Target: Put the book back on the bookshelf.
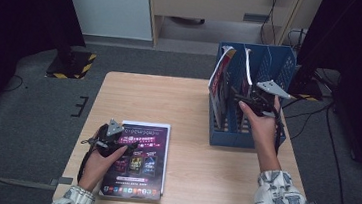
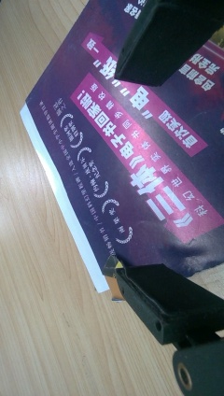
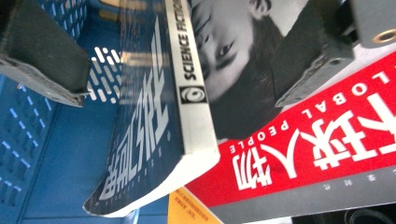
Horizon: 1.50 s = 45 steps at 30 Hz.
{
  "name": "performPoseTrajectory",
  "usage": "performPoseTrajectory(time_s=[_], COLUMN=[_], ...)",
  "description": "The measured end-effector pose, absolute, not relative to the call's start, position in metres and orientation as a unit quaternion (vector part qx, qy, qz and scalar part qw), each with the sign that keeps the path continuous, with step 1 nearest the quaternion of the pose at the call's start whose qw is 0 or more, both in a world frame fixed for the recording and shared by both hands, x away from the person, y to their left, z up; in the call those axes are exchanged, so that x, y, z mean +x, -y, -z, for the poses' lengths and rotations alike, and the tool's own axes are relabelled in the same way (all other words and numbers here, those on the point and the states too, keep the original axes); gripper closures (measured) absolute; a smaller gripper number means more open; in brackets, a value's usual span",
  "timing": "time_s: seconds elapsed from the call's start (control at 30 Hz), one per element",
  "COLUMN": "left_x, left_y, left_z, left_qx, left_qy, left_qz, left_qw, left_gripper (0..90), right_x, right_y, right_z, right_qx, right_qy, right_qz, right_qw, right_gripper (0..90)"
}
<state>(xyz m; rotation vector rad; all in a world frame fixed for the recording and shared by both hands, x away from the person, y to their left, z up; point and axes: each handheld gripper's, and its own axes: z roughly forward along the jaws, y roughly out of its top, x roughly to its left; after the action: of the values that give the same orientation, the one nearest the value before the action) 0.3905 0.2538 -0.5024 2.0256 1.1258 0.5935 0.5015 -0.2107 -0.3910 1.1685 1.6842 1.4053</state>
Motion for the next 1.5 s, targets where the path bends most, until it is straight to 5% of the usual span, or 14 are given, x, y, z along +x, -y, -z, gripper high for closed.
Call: performPoseTrajectory(time_s=[1.5], left_x=[0.391], left_y=[-0.253], left_z=[0.505], left_qx=[0.788], left_qy=[-0.441], left_qz=[-0.226], left_qw=[0.364], left_gripper=[5.3], right_x=[0.446], right_y=[0.229], right_z=[0.399], right_qx=[0.424], right_qy=[-0.664], right_qz=[-0.519], right_qw=[0.331], right_gripper=[6.2])
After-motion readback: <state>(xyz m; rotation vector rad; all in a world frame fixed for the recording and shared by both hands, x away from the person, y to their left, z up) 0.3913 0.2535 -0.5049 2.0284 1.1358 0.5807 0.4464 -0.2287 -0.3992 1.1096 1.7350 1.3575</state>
